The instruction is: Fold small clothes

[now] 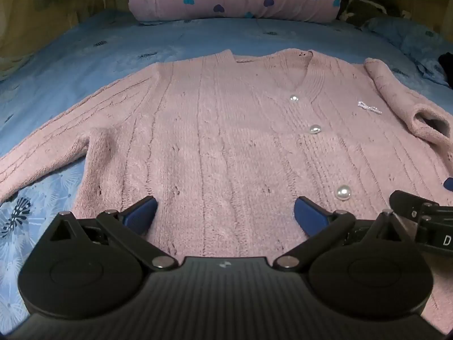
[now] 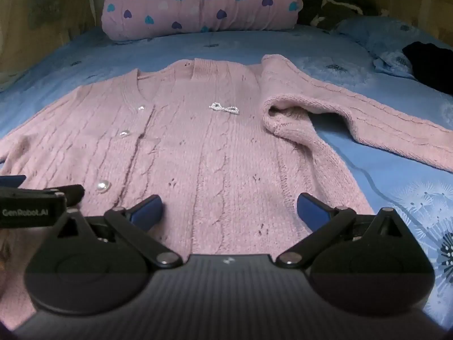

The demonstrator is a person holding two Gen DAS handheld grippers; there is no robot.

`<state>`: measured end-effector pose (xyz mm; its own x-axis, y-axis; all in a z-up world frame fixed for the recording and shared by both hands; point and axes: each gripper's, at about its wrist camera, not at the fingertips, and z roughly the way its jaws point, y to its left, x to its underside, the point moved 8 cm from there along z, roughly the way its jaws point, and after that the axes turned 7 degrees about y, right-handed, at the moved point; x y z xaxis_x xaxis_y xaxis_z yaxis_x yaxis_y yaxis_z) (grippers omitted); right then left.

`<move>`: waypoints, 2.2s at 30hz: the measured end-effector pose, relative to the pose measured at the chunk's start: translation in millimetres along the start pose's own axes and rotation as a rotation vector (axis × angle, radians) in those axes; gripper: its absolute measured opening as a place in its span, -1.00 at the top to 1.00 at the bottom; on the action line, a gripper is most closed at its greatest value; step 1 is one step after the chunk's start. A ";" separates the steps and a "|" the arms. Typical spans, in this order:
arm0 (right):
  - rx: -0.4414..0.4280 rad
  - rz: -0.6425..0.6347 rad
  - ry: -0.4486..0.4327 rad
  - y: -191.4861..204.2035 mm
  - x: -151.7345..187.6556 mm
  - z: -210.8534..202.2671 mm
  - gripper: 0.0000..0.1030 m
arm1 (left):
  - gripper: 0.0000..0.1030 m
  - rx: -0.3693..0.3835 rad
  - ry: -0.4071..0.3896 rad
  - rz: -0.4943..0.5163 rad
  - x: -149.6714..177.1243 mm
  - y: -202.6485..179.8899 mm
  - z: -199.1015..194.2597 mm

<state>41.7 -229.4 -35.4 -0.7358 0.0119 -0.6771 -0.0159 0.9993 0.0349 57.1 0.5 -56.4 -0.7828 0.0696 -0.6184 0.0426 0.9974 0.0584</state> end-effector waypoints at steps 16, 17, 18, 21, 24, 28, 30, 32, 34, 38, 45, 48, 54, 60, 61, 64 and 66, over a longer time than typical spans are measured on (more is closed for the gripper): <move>0.004 -0.004 0.008 2.2 0.4 1.1 -1.00 | -1.00 -0.002 -0.006 0.002 -0.2 -0.3 -0.3; 0.004 -0.005 0.009 2.1 0.4 1.0 -1.00 | -1.00 -0.002 -0.006 0.002 -0.2 -0.3 -0.3; 0.004 -0.005 0.009 2.1 0.3 0.7 -1.00 | -1.00 -0.002 -0.006 0.001 -0.2 -0.4 -0.3; 0.004 -0.005 0.009 2.2 0.3 0.6 -1.00 | -1.00 -0.002 -0.007 0.002 -0.2 -0.4 -0.4; 0.004 -0.006 0.009 2.2 0.4 0.6 -1.00 | -1.00 -0.003 -0.007 0.002 -0.2 -0.4 -0.4; 0.005 -0.006 0.009 2.2 0.6 0.7 -1.00 | -1.00 -0.003 -0.008 0.002 -0.2 -0.3 -0.4; 0.005 -0.006 0.009 2.1 0.6 0.8 -1.00 | -1.00 -0.003 -0.008 0.002 -0.2 -0.4 -0.5; 0.005 -0.006 0.009 2.2 0.6 0.7 -1.00 | -1.00 -0.003 -0.008 0.002 -0.2 -0.4 -0.4; 0.005 -0.006 0.009 2.3 0.5 0.6 -1.00 | -1.00 -0.003 -0.008 0.002 -0.2 -0.4 -0.5; 0.005 -0.007 0.009 2.2 0.4 0.6 -1.00 | -1.00 -0.004 -0.009 0.003 -0.2 -0.4 -0.5; 0.006 -0.007 0.010 2.3 0.5 0.8 -1.00 | -1.00 -0.004 -0.009 0.003 -0.2 -0.5 -0.6; 0.006 -0.007 0.009 2.3 0.5 0.9 -1.00 | -1.00 -0.004 -0.009 0.003 -0.2 -0.5 -0.6; 0.006 -0.007 0.009 2.5 0.7 1.0 -1.00 | -1.00 -0.004 -0.010 0.003 -0.1 -0.6 -0.7; 0.006 -0.007 0.011 3.1 1.3 3.6 -1.00 | -1.00 -0.005 -0.010 0.003 -0.1 -0.6 -0.7; 0.006 -0.007 0.011 3.2 1.3 4.0 -1.00 | -1.00 -0.005 -0.010 0.004 -0.1 -0.6 -0.7; 0.006 -0.007 0.011 3.3 1.4 4.0 -1.00 | -1.00 -0.005 -0.010 0.004 -0.2 -0.5 -0.6; 0.005 -0.005 0.012 3.1 1.8 4.5 -1.00 | -1.00 -0.005 -0.010 0.004 -0.1 -0.5 -0.7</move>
<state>43.4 -226.1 -39.9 -0.7438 0.0065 -0.6684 -0.0164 0.9995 0.0280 56.8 0.0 -55.9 -0.7763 0.0734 -0.6261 0.0425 0.9970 0.0643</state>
